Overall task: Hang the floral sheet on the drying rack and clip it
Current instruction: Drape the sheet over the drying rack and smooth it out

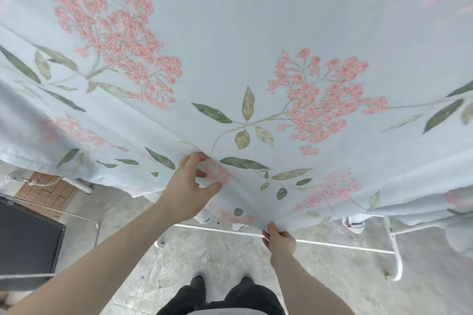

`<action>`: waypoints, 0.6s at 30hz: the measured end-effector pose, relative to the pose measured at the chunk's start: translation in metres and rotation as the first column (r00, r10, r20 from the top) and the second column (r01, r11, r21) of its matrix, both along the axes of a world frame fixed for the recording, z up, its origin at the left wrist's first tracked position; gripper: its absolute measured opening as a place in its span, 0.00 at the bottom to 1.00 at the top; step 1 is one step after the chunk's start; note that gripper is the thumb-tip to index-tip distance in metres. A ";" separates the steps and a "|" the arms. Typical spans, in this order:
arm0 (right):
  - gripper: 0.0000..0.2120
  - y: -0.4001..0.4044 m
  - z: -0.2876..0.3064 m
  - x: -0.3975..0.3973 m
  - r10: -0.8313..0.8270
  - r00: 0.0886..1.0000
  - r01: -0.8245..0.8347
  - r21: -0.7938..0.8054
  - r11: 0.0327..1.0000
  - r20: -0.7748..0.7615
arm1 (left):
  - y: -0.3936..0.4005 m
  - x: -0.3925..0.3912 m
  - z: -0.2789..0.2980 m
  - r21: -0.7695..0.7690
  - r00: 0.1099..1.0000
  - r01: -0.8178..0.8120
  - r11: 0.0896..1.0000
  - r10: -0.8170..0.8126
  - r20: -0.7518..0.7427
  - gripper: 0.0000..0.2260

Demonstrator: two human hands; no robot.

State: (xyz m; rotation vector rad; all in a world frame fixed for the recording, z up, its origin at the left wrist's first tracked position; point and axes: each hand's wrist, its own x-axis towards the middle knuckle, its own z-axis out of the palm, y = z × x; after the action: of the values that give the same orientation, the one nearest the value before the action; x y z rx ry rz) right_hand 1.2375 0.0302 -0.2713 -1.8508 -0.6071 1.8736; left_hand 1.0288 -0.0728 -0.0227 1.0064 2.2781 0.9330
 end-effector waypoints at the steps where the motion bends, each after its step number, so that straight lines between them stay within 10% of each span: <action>1: 0.08 -0.005 -0.004 0.001 -0.009 1.000 0.009 -0.004 1.000 0.001 | 0.001 0.000 -0.002 -0.010 1.000 0.014 1.000 -0.014 -0.010 0.26; 18: 0.12 -0.019 -0.088 -0.006 0.027 0.986 -0.012 -0.093 0.996 0.165 | -0.032 -0.027 -0.062 -0.107 0.986 0.125 0.986 -0.136 -0.101 0.26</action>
State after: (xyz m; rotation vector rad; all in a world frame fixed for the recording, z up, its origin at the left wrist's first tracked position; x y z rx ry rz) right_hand 1.2319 0.0111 -0.3595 -2.0827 -0.6045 1.7990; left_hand 1.0014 -0.1045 -0.0843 1.1714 2.2895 0.7185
